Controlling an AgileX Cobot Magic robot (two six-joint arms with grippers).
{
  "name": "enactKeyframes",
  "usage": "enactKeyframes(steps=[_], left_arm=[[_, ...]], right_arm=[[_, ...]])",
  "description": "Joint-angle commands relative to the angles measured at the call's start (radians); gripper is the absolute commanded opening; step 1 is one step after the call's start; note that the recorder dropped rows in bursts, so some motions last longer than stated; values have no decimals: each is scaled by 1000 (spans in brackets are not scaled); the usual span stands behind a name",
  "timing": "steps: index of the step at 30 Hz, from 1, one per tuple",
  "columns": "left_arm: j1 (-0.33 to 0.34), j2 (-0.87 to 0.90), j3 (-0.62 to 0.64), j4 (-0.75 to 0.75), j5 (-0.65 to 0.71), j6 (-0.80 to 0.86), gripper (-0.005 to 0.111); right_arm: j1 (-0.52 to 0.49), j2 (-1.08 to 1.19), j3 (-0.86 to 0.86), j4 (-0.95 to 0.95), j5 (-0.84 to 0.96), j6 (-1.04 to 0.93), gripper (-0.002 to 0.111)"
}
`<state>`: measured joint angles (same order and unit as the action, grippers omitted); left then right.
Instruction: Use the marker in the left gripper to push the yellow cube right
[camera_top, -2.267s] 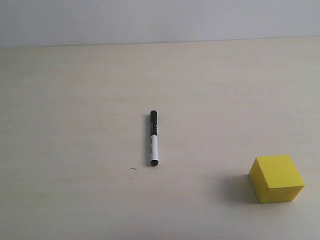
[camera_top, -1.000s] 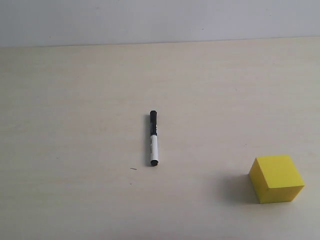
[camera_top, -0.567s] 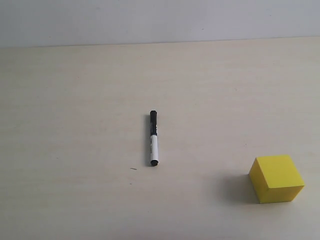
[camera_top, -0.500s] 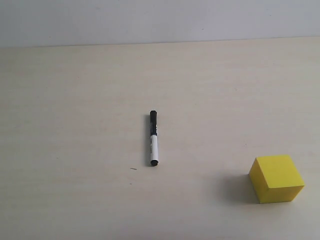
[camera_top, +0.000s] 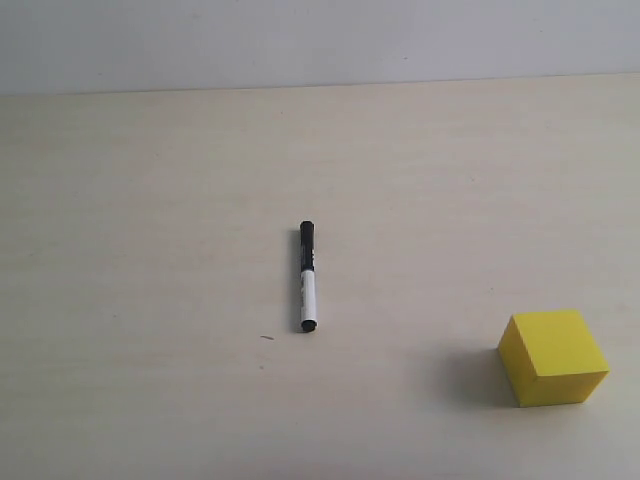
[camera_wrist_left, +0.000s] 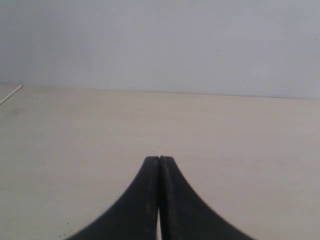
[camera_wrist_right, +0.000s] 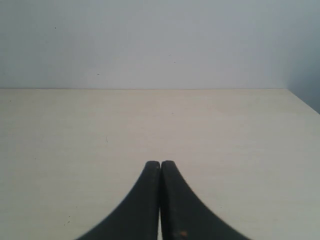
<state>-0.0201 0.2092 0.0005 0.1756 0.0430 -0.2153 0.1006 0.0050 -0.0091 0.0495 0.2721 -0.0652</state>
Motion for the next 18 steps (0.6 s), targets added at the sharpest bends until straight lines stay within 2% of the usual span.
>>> enactKeyframes(steps=[1, 14, 18], left_arm=[[1, -53, 0, -3, 53, -6, 0], [1, -166, 0, -3, 64, -6, 0], [1, -175, 0, -5, 151, -6, 0]], right_arm=[[-7, -5, 4, 0, -5, -9, 0], [-7, -5, 4, 0, -5, -9, 0], [-7, -5, 4, 0, -5, -9, 0]])
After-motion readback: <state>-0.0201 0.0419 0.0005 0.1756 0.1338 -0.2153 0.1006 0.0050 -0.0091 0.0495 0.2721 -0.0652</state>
